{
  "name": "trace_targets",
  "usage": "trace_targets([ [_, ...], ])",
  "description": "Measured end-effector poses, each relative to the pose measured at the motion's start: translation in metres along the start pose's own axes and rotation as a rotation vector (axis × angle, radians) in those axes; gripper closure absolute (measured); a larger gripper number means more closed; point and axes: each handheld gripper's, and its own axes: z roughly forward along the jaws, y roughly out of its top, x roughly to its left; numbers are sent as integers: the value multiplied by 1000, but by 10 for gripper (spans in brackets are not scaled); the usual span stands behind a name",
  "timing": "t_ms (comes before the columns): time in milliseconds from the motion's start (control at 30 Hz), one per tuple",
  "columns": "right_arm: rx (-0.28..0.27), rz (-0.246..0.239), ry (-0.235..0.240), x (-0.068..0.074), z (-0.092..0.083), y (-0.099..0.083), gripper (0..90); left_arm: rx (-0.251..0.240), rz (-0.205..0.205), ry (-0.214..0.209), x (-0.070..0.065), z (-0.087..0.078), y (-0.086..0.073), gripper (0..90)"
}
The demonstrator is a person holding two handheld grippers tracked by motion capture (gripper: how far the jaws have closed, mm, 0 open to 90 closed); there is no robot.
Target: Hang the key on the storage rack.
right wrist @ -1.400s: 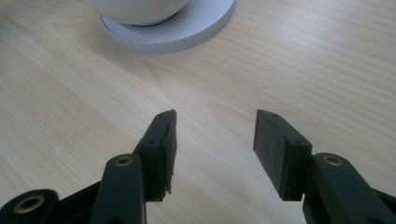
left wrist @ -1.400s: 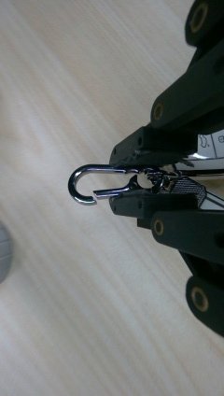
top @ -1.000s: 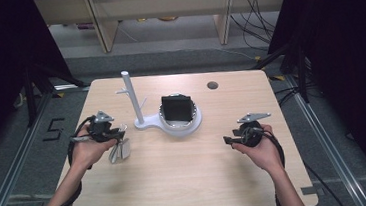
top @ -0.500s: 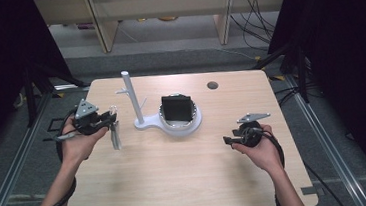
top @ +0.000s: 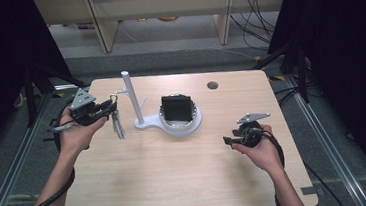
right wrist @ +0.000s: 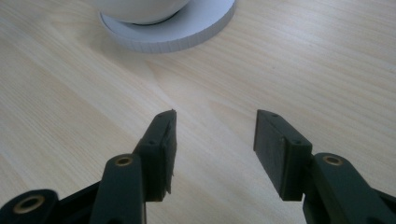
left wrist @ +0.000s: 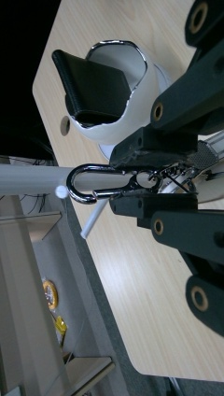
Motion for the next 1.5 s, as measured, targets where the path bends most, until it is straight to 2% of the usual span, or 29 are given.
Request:
trace_targets([
  [133,10,5,-17,1,-1,0,502,-6,1,-4,3,2,5,755],
  [400,10,-1,-11,1,0,0,502,2,-17,-24,8,8,7,761],
  [433,16,11,-14,2,0,0,502,3,-16,-25,8,8,7,762],
  [500,-2,-5,-16,1,2,-1,502,2,-14,-28,8,9,8,764],
  [567,16,24,-12,3,0,-1,502,1,-10,-31,8,10,9,767],
  [600,28,12,-17,2,0,0,502,3,-11,-32,8,10,10,769],
  [633,12,19,-17,3,1,-1,502,7,-7,-35,8,10,10,771],
  [667,7,0,-17,2,2,-1,502,9,-8,-37,9,11,11,773],
  [767,3,-7,-16,1,2,-1,502,19,-17,-45,11,13,10,778],
  [800,5,-1,-14,2,2,-1,502,15,-28,-61,12,13,10,782],
  [833,9,8,-12,2,1,-1,501,9,-39,-70,12,13,10,843],
  [1000,21,24,-10,3,2,-1,500,22,-31,-76,10,14,8,853],
  [1033,0,16,-11,3,4,-2,500,23,-32,-76,10,13,8,855],
  [1100,-8,6,-9,2,4,-2,499,21,-34,-67,8,12,8,860],
  [1233,0,15,-12,3,3,-2,498,21,-33,-60,8,6,8,864],
  [1267,29,24,-7,3,1,-1,497,16,-39,-58,7,4,8,865],
  [1367,29,24,-8,3,1,-1,496,7,-34,-44,7,-3,7,867],
  [1400,13,2,-10,2,3,-1,496,-1,-40,-40,6,-4,7,867],
  [1433,14,0,-10,2,3,-1,496,-5,-42,-31,7,-6,8,867],
  [1467,-7,12,-8,3,5,-2,496,-3,-39,-17,7,-8,8,867],
  [1500,25,10,-14,3,3,-1,496,-11,-41,-4,7,-9,9,867],
])
